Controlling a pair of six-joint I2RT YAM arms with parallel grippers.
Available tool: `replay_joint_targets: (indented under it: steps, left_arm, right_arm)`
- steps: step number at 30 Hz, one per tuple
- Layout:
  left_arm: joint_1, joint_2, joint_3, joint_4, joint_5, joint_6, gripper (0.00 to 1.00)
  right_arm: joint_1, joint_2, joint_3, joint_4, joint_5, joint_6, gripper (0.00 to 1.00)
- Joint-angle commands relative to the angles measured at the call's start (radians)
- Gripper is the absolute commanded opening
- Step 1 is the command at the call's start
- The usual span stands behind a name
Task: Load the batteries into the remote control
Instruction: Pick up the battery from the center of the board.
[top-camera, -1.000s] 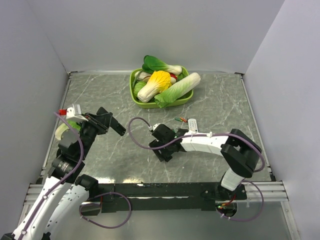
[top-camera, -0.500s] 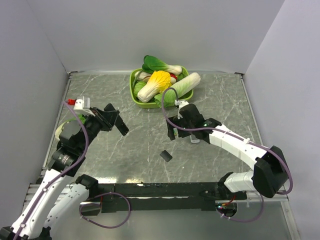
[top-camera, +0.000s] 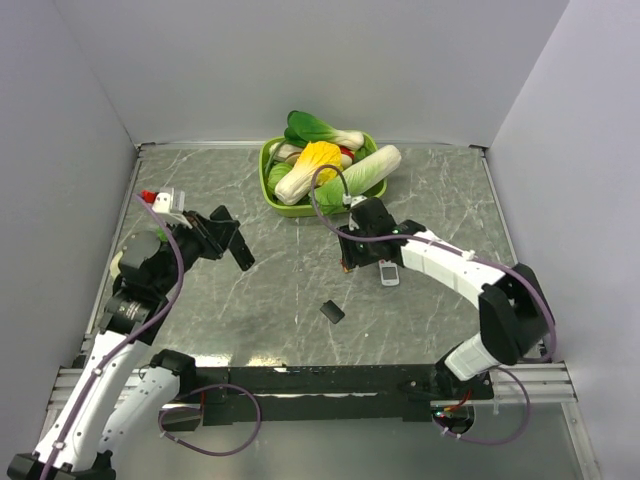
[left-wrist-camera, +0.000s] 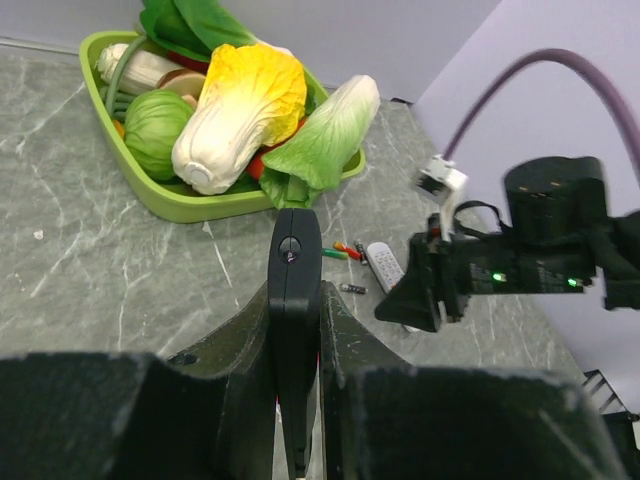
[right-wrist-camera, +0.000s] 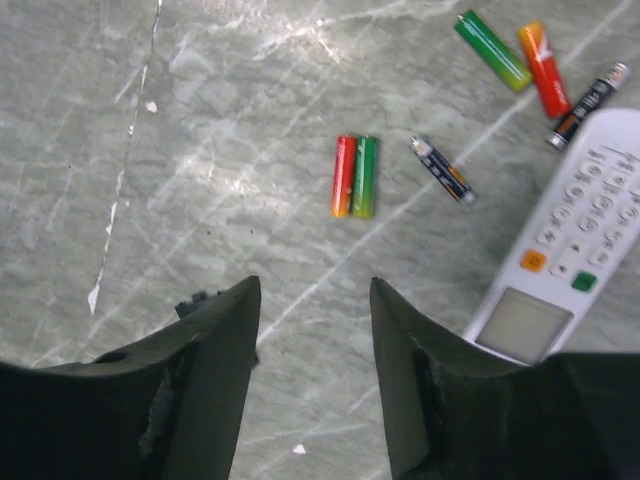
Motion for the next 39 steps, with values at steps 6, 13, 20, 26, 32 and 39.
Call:
replay_joint_targets:
  steps: [6, 13, 20, 26, 32, 39]
  left_arm:
    - [0.052, -0.046, -0.019, 0.051, 0.090, 0.010, 0.04]
    - [0.074, -0.049, -0.028, 0.062, 0.127, 0.001, 0.05]
    - [0.089, -0.042, -0.031, 0.070, 0.164, -0.005, 0.08]
    - [0.101, -0.045, -0.035, 0.079, 0.184, -0.014, 0.08]
    - [0.111, -0.045, -0.036, 0.082, 0.199, -0.017, 0.08]
    - [0.115, -0.040, -0.038, 0.083, 0.205, -0.019, 0.09]
  right_arm:
    - [0.000, 0.167, 0.159, -0.051, -0.015, -0.004, 0.33]
    - [0.005, 0.274, 0.244, -0.095, 0.000, 0.000, 0.27]
    - [0.008, 0.359, 0.302, -0.121, 0.016, 0.003, 0.26]
    - [0.011, 0.402, 0.320, -0.136, 0.028, 0.003, 0.27]
    - [0.016, 0.420, 0.322, -0.138, 0.065, 0.003, 0.28]
    - [0.020, 0.451, 0.331, -0.132, 0.062, 0.003, 0.28]
